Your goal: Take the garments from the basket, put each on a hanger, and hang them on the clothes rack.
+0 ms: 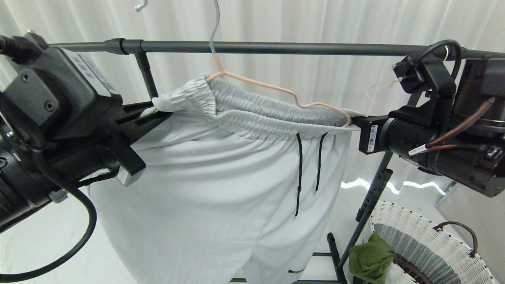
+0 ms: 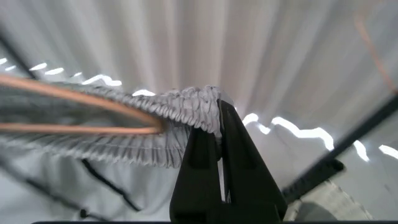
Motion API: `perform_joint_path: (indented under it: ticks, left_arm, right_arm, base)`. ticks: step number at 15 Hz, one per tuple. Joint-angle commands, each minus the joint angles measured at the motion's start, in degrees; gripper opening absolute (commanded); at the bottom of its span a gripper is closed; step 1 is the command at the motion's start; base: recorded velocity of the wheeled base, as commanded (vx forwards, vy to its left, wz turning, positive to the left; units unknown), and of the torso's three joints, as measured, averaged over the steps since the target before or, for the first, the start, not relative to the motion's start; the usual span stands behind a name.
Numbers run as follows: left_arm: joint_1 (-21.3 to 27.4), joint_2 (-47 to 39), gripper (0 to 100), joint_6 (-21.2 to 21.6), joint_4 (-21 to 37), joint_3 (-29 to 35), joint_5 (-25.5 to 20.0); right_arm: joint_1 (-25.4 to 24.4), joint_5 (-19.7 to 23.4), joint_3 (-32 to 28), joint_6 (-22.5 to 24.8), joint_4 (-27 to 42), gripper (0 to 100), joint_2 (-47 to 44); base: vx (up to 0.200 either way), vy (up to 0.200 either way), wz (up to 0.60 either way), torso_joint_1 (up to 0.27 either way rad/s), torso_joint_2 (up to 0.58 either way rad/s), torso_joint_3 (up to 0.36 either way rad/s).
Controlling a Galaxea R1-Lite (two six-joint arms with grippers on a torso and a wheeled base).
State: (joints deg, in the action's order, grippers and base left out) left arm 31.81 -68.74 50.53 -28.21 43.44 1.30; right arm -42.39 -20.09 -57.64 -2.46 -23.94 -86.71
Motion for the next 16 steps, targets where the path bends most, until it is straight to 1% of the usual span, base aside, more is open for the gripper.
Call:
perform_joint_path:
  ticks: [1, 6, 8, 10, 12, 14, 15, 16]
  left_arm:
    - [0.0, -1.6, 0, 1.3, 0.0, 0.1, -1.6]
    - [0.5, -3.1, 0, 1.7, 0.0, 0.1, -1.7]
    - [0.7, -3.9, 0, 1.7, 0.0, 0.2, -1.7]
    - [1.8, -4.8, 0, 1.5, 0.0, 0.4, -1.5]
    - [3.0, -6.3, 0, 1.2, 0.0, 1.6, -1.1]
    - [3.4, -7.0, 0, 0.1, 0.0, 3.2, -0.1]
    - [3.4, -6.9, 0, -1.6, 0.0, 3.6, 1.7]
    - [3.1, -6.6, 0, -2.3, 0.0, 3.6, 4.8]
  right_arm:
    - [-1.5, 1.9, 0.0, 2.6, -0.1, 0, 1.5]
    - [-8.2, 1.9, -0.5, 3.1, 0.0, 0, 0.1]
    - [-10.1, 1.9, -1.7, 3.0, -0.1, 0, -1.1]
    - [-10.8, 1.9, -3.5, 3.0, -0.1, 0, -2.3]
    - [-11.9, 1.8, -7.0, 3.0, -0.1, 0, -4.7]
    - [-11.7, 1.2, -8.0, 3.0, -0.1, 0, -5.7]
    - [-10.4, 0.4, -7.9, 3.3, 0.2, 0, -5.4]
    - [-8.8, -0.7, -8.0, 3.5, 0.7, 0, -5.1]
  base:
    - [0.0, 0.0, 0.0, 0.0, 0.0, 0.0]
    - [0.0, 0.0, 0.0, 0.0, 0.0, 0.0]
    - [0.0, 0.0, 0.0, 0.0, 0.0, 0.0]
    - [0.0, 0.0, 0.0, 0.0, 0.0, 0.0]
    - [0.0, 0.0, 0.0, 0.0, 0.0, 0.0]
    - [0.0, 0.0, 0.0, 0.0, 0.0, 0.0]
    - [0.0, 0.0, 0.0, 0.0, 0.0, 0.0]
    - [0.0, 0.0, 0.0, 0.0, 0.0, 0.0]
